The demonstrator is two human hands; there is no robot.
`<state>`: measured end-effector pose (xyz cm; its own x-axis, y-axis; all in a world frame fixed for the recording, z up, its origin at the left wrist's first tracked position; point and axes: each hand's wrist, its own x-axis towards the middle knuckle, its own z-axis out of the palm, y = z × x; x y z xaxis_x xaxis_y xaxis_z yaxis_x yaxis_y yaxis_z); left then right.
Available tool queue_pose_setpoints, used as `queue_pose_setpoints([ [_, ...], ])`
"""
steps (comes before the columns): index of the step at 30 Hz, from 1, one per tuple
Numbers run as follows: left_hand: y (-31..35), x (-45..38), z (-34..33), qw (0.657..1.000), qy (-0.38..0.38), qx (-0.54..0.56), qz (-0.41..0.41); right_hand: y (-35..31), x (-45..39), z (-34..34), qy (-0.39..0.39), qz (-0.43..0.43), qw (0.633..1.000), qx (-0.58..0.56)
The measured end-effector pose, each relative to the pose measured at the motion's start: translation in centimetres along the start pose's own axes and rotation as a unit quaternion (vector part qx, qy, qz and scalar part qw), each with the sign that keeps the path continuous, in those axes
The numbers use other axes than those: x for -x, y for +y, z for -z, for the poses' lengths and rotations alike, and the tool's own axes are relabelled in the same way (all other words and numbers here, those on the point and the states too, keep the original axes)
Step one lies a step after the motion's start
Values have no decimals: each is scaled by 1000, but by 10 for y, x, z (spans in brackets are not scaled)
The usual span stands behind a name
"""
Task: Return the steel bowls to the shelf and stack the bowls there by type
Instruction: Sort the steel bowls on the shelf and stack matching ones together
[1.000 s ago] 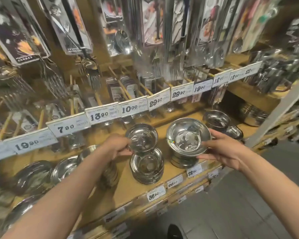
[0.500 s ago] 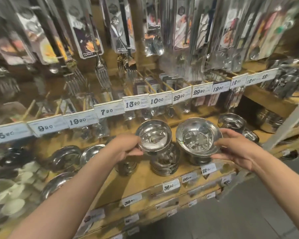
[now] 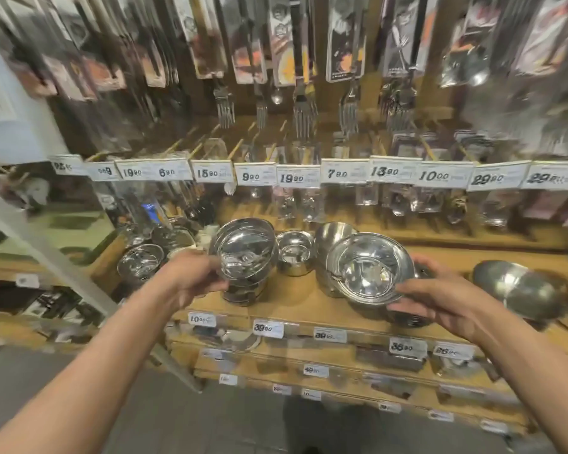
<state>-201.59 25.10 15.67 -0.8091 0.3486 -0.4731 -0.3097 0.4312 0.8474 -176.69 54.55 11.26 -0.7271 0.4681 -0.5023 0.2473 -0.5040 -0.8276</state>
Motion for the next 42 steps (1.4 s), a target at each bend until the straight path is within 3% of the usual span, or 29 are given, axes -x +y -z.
queue_pose_setpoints([
  [5, -33, 26, 55, 997, 67, 38, 27, 29, -21, -45, -57, -40, 997, 18],
  [11, -58, 17, 74, 992, 84, 79, 46, 39, -43, -74, -33, -21, 997, 59],
  [17, -65, -22, 54, 995, 24, 87, 52, 57, -31, -69, 67, -3, 994, 84],
  [21, -59, -51, 22, 998, -32, 33, 42, 66, -14, -45, 151, 1, 986, 63],
  [30, -23, -65, -88, 984, -170, -45, 3, 46, 19, 59, 299, 43, 952, 58],
  [35, -7, -53, -144, 988, -152, -39, -2, 12, -7, 109, 291, 52, 949, 113],
  [42, -6, -26, -191, 997, -77, 21, 21, -24, -51, 144, 188, 44, 960, 205],
])
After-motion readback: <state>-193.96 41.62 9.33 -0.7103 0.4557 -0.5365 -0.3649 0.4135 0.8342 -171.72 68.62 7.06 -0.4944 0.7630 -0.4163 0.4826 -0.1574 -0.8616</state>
